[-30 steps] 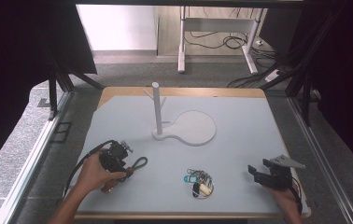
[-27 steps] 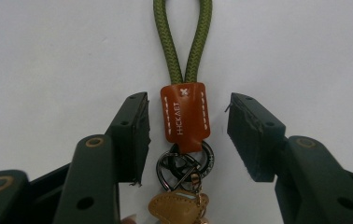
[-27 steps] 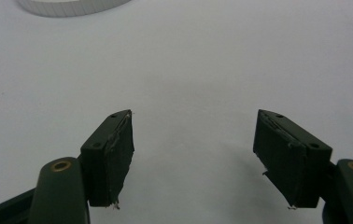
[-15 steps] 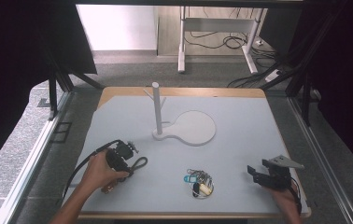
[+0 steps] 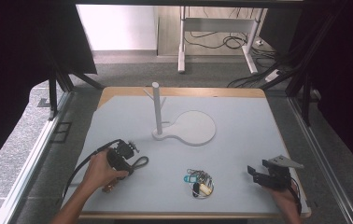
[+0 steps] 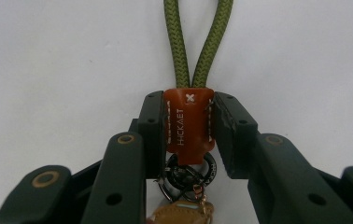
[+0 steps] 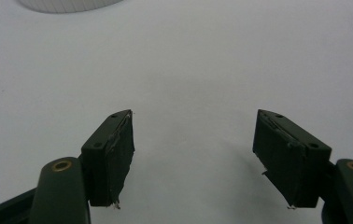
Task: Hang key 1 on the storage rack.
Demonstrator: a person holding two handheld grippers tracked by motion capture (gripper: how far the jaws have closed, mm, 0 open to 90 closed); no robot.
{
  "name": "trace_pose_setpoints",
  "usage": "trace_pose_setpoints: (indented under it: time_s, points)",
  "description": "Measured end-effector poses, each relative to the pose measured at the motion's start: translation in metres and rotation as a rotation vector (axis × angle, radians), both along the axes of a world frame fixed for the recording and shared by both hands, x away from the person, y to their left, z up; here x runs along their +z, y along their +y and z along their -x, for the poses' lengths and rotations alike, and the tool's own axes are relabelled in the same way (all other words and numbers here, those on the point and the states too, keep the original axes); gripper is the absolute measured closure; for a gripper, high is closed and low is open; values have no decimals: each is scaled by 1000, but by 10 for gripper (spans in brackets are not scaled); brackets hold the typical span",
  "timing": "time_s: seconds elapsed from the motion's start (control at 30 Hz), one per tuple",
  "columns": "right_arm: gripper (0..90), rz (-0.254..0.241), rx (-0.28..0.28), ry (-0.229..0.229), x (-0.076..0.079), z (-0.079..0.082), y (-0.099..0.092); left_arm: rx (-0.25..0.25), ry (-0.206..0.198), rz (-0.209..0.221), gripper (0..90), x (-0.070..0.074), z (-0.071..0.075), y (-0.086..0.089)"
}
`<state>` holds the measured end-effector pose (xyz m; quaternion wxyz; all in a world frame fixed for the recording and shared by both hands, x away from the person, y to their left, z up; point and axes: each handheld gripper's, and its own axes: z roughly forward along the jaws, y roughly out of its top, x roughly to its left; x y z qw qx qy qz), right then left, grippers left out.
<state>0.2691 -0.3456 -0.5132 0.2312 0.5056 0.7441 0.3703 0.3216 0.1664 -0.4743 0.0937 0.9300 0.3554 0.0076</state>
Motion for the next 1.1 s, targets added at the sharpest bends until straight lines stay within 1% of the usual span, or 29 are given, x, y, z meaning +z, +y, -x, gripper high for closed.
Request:
trace_pose_setpoints:
  time_s: [0.07,0.17,0.27,0.3,0.37,0.57,0.67,0.7,0.87,1.0,1.1]
  points:
    - [293,-2,-2,0,0,0,0,5,-6,20,662,4,0,3]
    - [294,-6,-2,-5,0,0,0,10,-17,65,662,12,1,10]
    - [294,-5,-1,-3,1,0,0,19,-32,125,663,22,1,18]
    - [294,-6,-2,-3,1,1,0,25,-42,152,663,27,1,22]
    - [294,-9,-2,-3,1,1,-1,32,-61,182,663,35,2,26]
    - [295,-12,-5,-4,2,2,-1,34,-88,249,663,53,3,33]
    - [295,-13,-5,-6,2,2,-1,36,-101,261,663,59,3,36]
    - [295,-13,-5,-5,2,2,-2,35,-104,273,663,61,3,37]
    - [295,-13,-3,-5,2,2,-1,30,-112,276,663,69,1,37]
    - [294,-12,-5,-5,2,2,-1,34,-117,287,663,74,-1,37]
    - [298,-11,-6,-19,2,3,-1,34,-115,288,663,77,-3,38]
